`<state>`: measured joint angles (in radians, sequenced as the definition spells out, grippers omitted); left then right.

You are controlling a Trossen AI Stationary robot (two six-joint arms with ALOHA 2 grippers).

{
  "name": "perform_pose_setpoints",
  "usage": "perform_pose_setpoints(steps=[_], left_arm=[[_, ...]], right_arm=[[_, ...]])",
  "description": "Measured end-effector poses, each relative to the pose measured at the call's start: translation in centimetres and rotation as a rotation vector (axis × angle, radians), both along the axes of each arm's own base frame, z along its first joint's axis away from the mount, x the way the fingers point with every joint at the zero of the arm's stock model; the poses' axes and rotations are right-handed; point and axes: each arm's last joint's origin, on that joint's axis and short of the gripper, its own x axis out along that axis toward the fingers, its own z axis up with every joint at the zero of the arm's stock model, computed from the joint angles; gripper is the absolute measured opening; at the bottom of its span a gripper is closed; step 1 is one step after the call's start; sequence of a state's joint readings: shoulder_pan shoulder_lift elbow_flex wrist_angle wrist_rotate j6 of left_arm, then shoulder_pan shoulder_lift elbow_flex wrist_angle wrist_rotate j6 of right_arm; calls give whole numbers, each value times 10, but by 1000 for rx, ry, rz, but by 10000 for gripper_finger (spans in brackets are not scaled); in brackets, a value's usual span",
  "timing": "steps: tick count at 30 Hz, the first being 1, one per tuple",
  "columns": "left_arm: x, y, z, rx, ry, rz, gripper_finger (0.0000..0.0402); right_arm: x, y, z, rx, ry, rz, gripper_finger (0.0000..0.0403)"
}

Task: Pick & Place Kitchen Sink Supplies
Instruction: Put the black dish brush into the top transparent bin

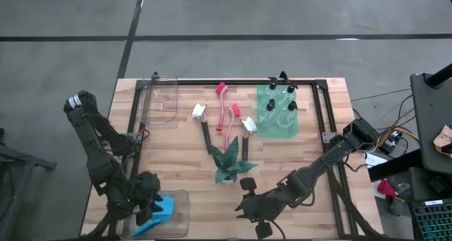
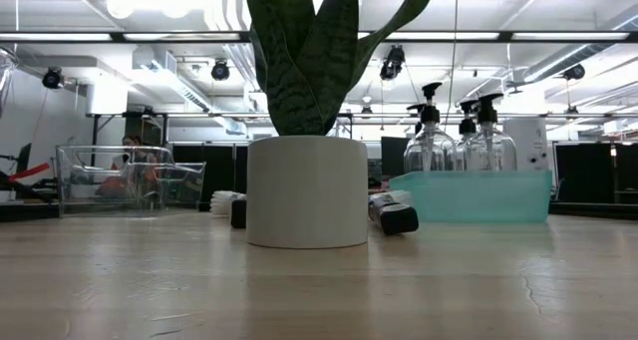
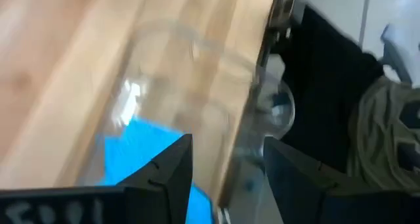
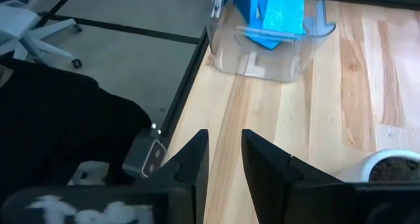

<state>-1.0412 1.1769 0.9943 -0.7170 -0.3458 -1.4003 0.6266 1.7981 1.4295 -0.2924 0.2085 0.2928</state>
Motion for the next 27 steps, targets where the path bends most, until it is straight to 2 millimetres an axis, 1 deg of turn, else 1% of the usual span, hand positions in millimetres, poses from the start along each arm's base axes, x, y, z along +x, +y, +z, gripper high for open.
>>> perform_pose_setpoints(steps=[8, 13, 18, 20, 21, 23, 27], left_arm=[[5, 10, 10, 239, -316, 134, 177], [8, 11, 15, 327, -437, 198, 177], [11, 11, 19, 401, -506, 204, 177], [12, 12, 20, 428, -522, 207, 177], [13, 12, 20, 437, -526, 212, 177], [15, 14, 20, 452, -530, 224, 177], [19, 17, 20, 459, -525, 246, 177]], right_arm=[[-8, 2, -17, 31, 66, -37, 66], [-18, 8, -26, 48, 122, -58, 54], [-27, 7, -46, 38, 180, -118, 39], [-29, 4, -51, 20, 180, -146, 24], [-30, 2, -53, 2, 174, -164, 15], [-35, -1, -56, -40, 166, -181, 10], [-48, -8, -58, -38, 148, -171, 8]])
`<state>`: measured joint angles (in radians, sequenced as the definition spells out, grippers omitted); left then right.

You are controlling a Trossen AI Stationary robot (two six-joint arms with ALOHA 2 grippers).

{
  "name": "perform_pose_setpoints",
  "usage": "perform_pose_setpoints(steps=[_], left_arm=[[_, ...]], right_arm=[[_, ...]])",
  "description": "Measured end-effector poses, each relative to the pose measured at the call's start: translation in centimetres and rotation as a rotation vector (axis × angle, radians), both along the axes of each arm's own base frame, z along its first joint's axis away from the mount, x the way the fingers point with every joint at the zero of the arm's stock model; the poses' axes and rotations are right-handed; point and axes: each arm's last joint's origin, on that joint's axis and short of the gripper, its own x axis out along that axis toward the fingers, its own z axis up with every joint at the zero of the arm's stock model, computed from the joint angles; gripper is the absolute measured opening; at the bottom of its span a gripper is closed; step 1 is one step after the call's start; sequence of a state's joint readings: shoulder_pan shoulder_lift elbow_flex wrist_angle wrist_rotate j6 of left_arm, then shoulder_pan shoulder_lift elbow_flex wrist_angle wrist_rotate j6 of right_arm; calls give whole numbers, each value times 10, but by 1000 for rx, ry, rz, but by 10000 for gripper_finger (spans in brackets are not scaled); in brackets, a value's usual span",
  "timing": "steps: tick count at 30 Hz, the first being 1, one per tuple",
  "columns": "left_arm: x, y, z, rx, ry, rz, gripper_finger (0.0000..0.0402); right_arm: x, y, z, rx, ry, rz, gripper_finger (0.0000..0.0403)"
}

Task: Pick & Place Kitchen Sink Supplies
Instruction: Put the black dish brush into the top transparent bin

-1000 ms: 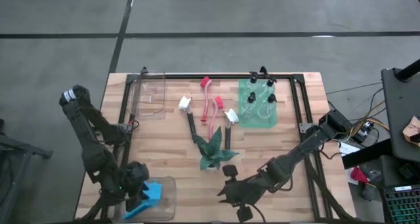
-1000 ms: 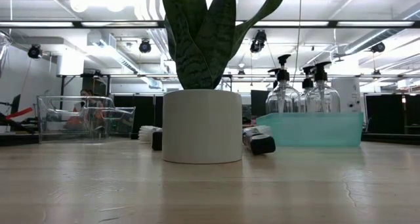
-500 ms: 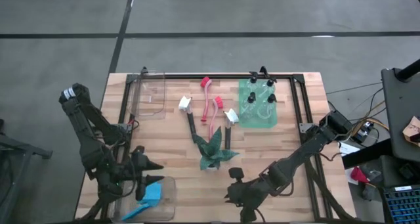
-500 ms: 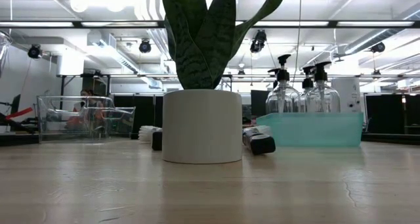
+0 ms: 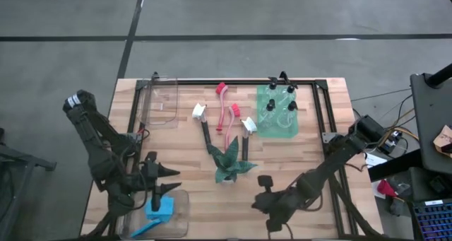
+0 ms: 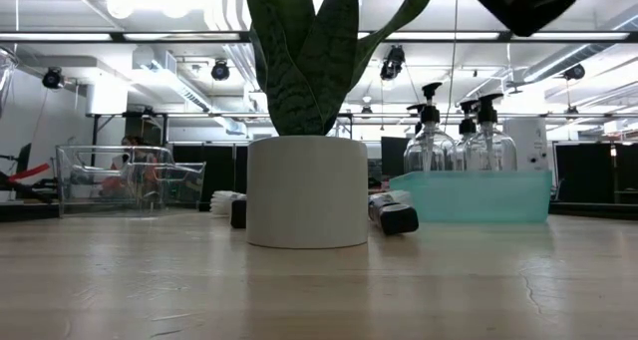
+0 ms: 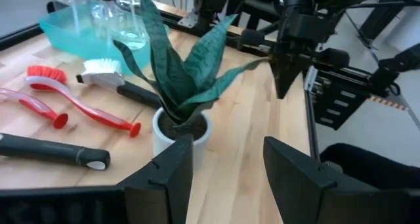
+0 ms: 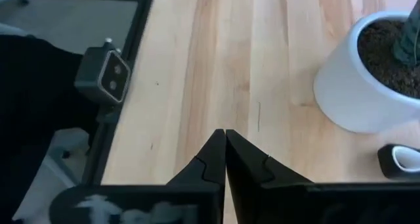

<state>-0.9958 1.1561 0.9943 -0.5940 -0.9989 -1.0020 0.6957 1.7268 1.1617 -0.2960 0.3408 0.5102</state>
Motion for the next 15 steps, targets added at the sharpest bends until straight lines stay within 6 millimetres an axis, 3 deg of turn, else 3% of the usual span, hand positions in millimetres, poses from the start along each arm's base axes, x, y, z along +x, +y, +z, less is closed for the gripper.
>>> perform_pose_setpoints(steps=[9, 15], left_arm=[[9, 7, 0, 54, 8, 29, 177], [17, 16, 0, 56, -4, 100, 177]], right_arm=[[-51, -19, 2, 66, -237, 114, 8], [-85, -50, 8, 90, -467, 140, 8]])
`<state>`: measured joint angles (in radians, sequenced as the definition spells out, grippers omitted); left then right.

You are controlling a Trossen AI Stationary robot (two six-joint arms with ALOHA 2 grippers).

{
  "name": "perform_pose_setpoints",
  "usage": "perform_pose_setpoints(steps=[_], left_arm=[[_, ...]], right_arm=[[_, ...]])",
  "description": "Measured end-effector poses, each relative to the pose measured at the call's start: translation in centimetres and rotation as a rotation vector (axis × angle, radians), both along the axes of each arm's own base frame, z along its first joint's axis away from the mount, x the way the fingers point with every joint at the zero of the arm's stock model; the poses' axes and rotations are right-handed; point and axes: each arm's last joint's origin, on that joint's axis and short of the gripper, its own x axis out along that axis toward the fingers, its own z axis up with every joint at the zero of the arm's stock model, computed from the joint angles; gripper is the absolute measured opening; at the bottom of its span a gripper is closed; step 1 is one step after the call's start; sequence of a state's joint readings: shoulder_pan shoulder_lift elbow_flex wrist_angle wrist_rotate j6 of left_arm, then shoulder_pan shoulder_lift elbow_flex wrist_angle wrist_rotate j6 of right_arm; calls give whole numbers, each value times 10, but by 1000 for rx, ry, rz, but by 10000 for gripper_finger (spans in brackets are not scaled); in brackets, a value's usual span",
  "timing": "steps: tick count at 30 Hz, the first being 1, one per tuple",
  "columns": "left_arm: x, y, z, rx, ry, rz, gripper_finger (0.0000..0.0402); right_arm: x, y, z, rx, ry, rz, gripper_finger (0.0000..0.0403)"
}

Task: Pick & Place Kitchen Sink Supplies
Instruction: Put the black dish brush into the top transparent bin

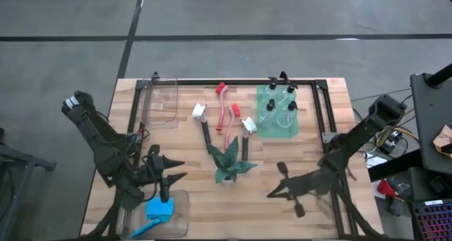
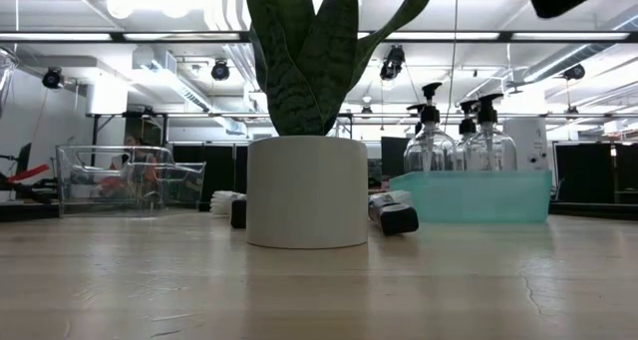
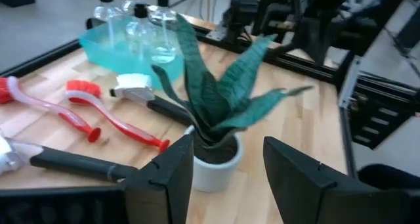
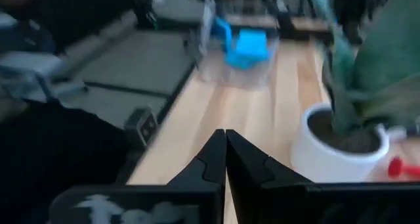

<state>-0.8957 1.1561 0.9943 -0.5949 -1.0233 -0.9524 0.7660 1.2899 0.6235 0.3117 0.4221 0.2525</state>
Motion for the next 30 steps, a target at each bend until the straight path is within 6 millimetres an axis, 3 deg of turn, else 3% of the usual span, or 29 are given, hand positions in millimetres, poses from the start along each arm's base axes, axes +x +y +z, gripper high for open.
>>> perform_pose_setpoints(steps=[12, 20, 30], left_arm=[[15, 17, 0, -1, 4, 95, 177], [20, 24, -1, 23, 18, 122, 176], [29, 38, -10, -13, 41, 198, 177]], right_arm=[[-42, -69, 21, 0, -237, -17, 8], [-70, -103, -2, 28, -298, -87, 8], [-90, -119, -21, 57, -385, -116, 8]])
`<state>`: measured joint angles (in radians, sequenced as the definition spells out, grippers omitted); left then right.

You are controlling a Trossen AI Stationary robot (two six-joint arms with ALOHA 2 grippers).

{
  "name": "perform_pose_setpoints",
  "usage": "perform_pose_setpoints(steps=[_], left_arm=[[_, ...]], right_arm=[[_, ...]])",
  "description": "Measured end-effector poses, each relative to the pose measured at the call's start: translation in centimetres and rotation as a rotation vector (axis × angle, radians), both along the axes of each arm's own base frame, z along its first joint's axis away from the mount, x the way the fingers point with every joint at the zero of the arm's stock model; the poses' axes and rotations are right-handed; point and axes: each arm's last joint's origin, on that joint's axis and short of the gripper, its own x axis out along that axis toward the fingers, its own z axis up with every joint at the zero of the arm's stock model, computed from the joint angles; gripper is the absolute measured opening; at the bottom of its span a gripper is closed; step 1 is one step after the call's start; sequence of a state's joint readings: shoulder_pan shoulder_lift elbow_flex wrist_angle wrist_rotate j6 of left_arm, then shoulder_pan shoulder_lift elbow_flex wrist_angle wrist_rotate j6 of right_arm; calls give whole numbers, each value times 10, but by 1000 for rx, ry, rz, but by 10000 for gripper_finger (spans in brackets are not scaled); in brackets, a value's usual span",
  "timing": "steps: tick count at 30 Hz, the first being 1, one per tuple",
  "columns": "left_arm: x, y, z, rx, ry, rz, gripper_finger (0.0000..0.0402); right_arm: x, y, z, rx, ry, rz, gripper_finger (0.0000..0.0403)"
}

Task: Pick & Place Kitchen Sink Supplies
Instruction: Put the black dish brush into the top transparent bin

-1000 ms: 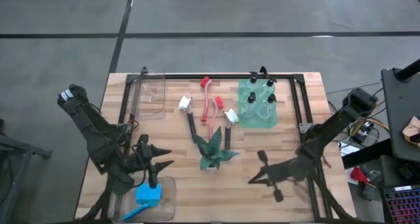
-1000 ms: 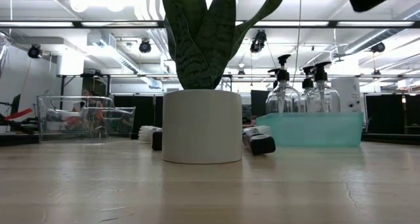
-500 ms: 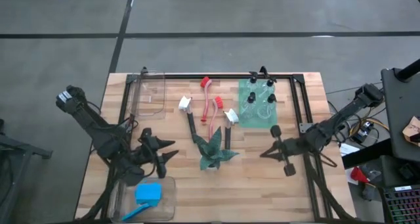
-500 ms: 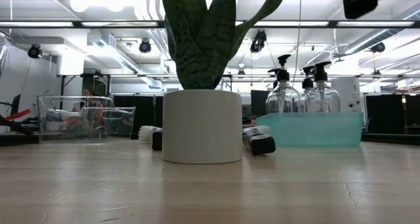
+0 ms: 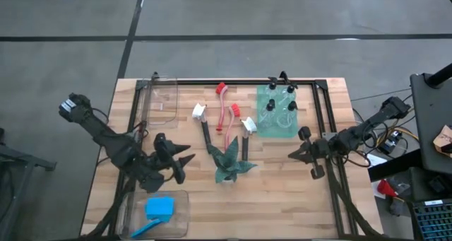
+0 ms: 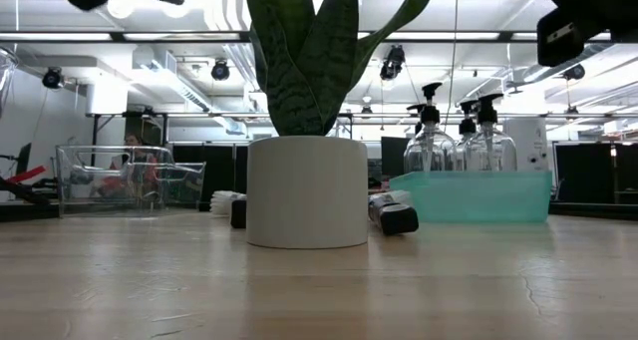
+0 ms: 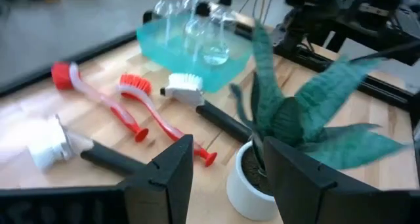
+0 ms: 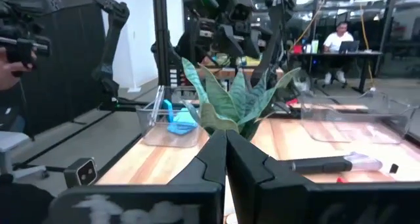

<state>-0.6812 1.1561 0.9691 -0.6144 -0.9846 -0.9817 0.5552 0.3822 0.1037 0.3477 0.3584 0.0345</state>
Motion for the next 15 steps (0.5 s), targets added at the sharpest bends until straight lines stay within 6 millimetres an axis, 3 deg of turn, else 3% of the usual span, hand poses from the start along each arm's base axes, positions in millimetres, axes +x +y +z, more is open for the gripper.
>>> perform_pose_setpoints(steps=[15], left_arm=[[16, 29, -9, -32, 80, 67, 177]], right_arm=[[-17, -13, -8, -12, -5, -8, 8]])
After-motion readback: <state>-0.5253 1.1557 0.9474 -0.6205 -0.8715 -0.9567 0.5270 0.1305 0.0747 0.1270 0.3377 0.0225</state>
